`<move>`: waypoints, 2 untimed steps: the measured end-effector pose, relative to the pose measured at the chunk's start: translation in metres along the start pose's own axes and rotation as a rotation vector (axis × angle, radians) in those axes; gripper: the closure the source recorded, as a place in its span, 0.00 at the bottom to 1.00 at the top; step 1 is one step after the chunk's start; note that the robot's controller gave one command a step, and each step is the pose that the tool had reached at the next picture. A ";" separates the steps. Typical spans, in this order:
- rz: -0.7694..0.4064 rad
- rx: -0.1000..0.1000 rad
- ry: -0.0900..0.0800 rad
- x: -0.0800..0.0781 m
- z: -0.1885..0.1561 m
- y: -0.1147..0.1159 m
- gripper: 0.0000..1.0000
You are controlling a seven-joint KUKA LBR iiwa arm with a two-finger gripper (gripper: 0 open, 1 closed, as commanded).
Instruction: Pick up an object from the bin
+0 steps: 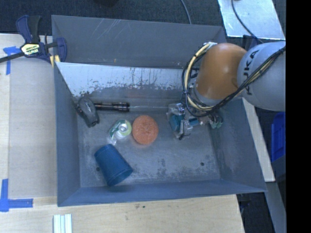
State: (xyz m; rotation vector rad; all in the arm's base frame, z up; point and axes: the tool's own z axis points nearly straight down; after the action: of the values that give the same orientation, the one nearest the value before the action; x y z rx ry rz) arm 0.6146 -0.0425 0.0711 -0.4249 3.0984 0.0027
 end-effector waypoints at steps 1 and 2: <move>0.001 0.000 0.000 0.000 0.000 0.000 1.00; 0.001 -0.003 0.006 0.002 -0.014 0.001 1.00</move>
Offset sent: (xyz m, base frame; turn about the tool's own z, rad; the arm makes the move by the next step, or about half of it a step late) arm 0.0000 -0.0001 0.0419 0.0009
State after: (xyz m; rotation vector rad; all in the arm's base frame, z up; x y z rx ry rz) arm 0.6120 -0.0418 0.0854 -0.4235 3.1052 0.0069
